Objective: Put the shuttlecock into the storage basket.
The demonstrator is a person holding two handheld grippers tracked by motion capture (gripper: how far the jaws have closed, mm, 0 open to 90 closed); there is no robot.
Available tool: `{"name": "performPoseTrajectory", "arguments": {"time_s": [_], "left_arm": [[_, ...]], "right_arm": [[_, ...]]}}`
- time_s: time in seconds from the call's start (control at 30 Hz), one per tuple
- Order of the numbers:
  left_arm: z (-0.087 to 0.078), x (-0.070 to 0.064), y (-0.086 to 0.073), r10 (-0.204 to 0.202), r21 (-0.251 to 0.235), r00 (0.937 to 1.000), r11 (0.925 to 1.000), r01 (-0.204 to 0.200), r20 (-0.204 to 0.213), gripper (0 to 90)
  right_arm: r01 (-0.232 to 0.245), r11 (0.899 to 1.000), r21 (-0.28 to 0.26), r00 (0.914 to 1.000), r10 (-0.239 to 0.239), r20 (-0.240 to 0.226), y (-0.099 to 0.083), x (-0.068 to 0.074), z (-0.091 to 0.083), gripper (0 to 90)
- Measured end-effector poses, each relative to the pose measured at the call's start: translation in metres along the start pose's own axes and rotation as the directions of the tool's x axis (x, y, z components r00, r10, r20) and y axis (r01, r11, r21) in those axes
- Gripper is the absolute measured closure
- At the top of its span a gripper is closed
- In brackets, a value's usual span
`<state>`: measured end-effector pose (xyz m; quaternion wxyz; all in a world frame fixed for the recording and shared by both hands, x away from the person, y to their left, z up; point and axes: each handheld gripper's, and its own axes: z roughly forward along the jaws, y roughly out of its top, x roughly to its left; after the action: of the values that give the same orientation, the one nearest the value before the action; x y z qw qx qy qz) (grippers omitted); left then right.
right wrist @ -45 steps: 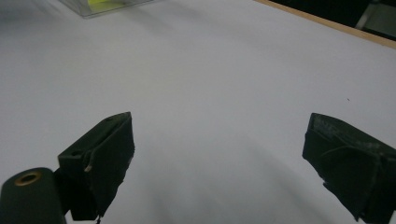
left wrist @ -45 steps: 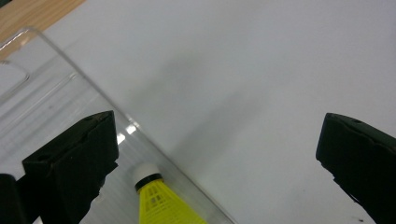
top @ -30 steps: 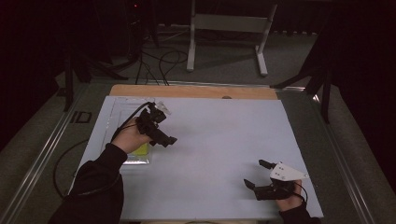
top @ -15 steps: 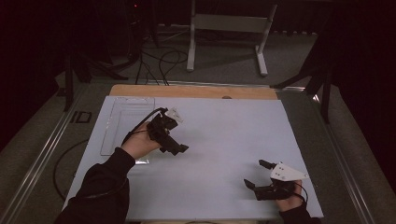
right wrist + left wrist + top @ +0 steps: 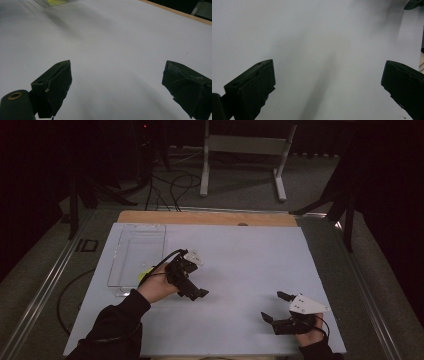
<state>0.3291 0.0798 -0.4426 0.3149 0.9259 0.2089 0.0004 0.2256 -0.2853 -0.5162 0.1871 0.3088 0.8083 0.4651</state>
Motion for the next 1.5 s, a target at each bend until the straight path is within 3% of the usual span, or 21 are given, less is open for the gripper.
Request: {"name": "performPoseTrajectory", "arguments": {"time_s": [0.53,0.77,0.93,1.07,1.4,1.5], "left_arm": [[0.011,-0.017,-0.031,0.003,-0.002,0.9995,1.0,-0.003,0.033,0.0],[0.012,-0.023,-0.054,-0.028,-0.012,0.9986,0.9995,0.028,0.045,0.0],[0.009,-0.028,-0.067,-0.041,-0.02,0.9987,0.9989,0.042,0.03,0.0],[0.005,-0.033,-0.082,-0.046,-0.056,0.9983,0.9973,0.048,0.036,0.0],[0.0,-0.037,-0.11,-0.079,-0.038,0.9967,0.9961,0.08,0.02,0.0],[-0.002,-0.036,-0.12,-0.1,-0.057,0.9949,0.9933,0.101,0.012,0.0]], "right_arm": [[0.001,1.0,0.0,1.0,-0.001,-0.001,0.001,0.001,0.0,9.0],[0.003,1.0,0.001,1.0,-0.003,-0.001,0.001,0.001,0.0,9.0],[0.008,1.0,0.004,1.0,-0.008,-0.001,0.001,0.001,0.0,9.0],[0.002,1.0,0.004,1.0,-0.002,-0.002,0.001,0.001,0.0,9.0],[0.004,1.0,0.007,1.0,-0.004,-0.002,0.0,0.001,0.001,9.0],[0.004,1.0,0.009,1.0,-0.004,-0.005,0.0,0.001,0.001,9.0]]}}
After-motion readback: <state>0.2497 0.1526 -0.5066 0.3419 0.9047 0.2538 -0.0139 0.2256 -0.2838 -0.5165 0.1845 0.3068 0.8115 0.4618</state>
